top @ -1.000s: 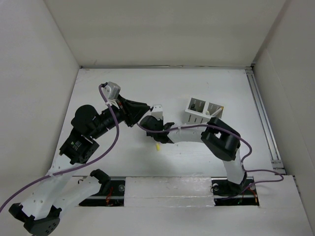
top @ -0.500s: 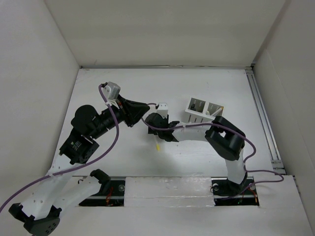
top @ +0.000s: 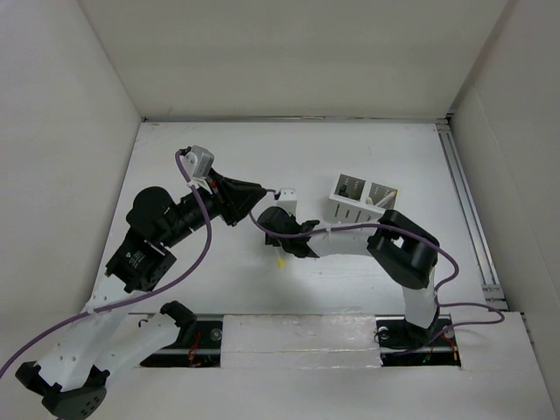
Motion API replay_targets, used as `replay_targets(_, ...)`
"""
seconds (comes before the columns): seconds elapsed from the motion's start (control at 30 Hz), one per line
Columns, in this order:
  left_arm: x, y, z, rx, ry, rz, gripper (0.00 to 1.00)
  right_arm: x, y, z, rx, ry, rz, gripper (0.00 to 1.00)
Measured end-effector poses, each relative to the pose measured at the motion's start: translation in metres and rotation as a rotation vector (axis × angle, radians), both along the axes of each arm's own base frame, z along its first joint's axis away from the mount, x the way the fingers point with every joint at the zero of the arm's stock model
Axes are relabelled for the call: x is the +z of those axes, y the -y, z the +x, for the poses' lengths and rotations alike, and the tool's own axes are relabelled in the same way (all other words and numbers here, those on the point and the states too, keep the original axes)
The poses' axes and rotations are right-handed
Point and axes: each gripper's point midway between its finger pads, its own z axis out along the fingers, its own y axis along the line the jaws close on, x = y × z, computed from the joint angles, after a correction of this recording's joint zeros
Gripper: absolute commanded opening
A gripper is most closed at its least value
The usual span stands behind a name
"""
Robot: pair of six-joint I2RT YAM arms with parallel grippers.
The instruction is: Organize the desk
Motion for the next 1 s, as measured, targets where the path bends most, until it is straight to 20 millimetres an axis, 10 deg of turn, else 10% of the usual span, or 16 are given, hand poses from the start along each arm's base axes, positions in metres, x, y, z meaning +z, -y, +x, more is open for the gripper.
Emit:
replay_targets(0.6,0.0000,0.0001,0.0001,0.000,0.000,0.000,0.18,-0.0038,0.0014,-0.0024,-0.085,0.033,-0.073,0.37)
replay_targets(1.0,-0.0006,0.0003,0.0005,0.000,-0.002,0.001,0.18,-0.0055,0.0068,-0.0013,-0.119,0.048,-0.116,0.00)
